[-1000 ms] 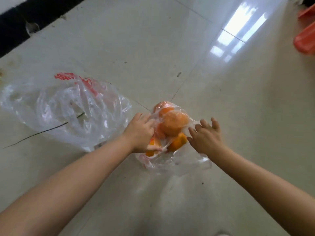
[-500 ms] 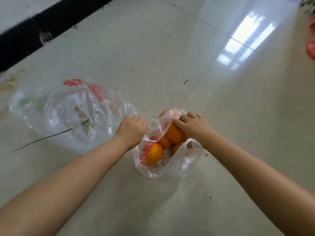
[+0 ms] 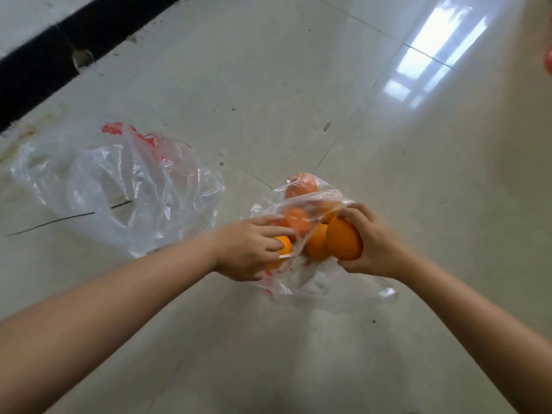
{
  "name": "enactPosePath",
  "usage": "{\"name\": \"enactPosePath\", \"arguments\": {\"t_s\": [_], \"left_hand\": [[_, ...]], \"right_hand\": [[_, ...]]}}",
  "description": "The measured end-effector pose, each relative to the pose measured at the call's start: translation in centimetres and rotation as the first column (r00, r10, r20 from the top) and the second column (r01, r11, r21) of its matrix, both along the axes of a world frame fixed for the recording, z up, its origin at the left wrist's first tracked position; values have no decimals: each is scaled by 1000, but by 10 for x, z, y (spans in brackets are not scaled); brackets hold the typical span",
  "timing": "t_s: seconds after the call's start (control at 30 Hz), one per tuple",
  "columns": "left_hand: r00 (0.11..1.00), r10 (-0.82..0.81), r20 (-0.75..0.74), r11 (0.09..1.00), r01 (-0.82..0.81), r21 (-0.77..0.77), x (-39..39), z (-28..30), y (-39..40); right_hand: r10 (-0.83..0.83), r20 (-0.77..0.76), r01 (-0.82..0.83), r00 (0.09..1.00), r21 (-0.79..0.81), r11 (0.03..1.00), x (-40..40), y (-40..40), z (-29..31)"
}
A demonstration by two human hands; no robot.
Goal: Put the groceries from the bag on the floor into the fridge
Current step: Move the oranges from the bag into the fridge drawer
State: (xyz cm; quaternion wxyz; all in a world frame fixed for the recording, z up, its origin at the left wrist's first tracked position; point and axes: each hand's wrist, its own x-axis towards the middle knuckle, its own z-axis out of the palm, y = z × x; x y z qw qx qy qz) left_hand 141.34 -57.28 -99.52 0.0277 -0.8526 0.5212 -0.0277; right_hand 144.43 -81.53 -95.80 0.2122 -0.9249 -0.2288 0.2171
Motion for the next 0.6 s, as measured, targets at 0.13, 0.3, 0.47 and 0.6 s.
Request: {"name": "enactPosePath", "arguments": {"t_s": [0.13, 0.3, 0.47, 0.6], "left_hand": [[989, 133, -72, 991, -132, 14, 14, -1, -17], [881, 373, -292, 928, -357, 108, 27, 7, -6], [983, 157, -90, 987, -160, -29, 29, 2, 2], [998, 61, 24, 982, -64, 180, 35, 0, 7]], "right_hand": [[-35, -35, 38, 999, 63, 997, -10, -17, 0], [-68, -15, 70, 998, 135, 988, -12, -13, -8], [-201, -5, 198, 980, 204, 959, -10, -7, -24], [-270, 4, 263, 963, 208, 942, -13, -12, -30]]}}
